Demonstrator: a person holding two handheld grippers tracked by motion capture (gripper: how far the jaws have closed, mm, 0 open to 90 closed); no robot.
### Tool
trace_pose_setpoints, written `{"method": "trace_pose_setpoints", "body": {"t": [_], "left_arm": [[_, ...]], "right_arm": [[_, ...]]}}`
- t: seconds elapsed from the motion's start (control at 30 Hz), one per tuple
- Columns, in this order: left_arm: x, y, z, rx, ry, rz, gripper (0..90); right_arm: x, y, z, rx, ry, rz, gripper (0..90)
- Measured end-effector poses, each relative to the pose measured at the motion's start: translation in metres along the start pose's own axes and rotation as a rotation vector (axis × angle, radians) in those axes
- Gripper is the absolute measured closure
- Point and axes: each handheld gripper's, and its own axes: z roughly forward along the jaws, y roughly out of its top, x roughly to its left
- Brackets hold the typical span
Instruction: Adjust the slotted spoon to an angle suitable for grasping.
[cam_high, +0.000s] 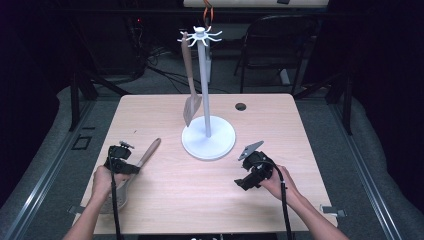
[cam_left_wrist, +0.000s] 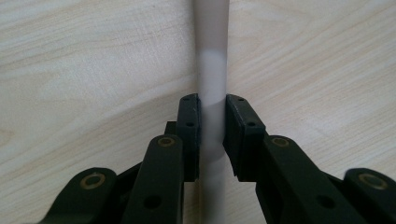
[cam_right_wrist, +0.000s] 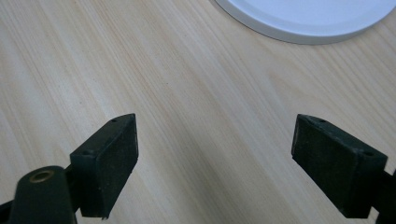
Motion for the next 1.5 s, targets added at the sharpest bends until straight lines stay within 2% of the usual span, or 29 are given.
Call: {"method": "trace_pose_setpoints", "body": {"t": [0.3, 0.43, 0.53, 0.67, 0.93, 1.17, 1.3, 1.5], "left_arm": [[-0.006, 0.018, 0.006, 0.035, 0.044, 0.041, 73.1], [-0.012, 0.024, 0.012, 0.076, 0.094, 0.059, 73.8], [-0.014, 0.028, 0.013, 0.098, 0.109, 0.06, 74.1], [-0.012, 0.029, 0.013, 0.11, 0.083, 0.061, 75.2], [-0.005, 0.022, 0.009, 0.058, 0.038, 0.049, 75.9], [-0.001, 0.016, -0.002, -0.016, 0.019, 0.048, 75.9], [0.001, 0.012, -0.007, -0.073, 0.0, 0.022, 75.9], [-0.001, 0.008, -0.012, -0.121, -0.009, 0.035, 75.9]], "right_arm": [[0.0, -0.001, -0.001, 0.001, 0.004, 0.002, 14.3], [0.0, -0.003, 0.0, 0.006, 0.006, 0.01, 14.4], [0.0, -0.003, -0.001, 0.005, 0.009, 0.013, 14.5], [-0.002, -0.004, 0.0, 0.019, 0.01, 0.005, 14.6], [-0.001, -0.004, 0.0, 0.017, 0.008, 0.004, 14.6], [-0.002, -0.005, 0.0, 0.023, 0.003, 0.003, 14.6], [-0.002, -0.004, 0.0, 0.025, 0.002, 0.003, 14.6], [-0.003, -0.005, 0.002, 0.03, 0.007, 0.009, 14.5]]}}
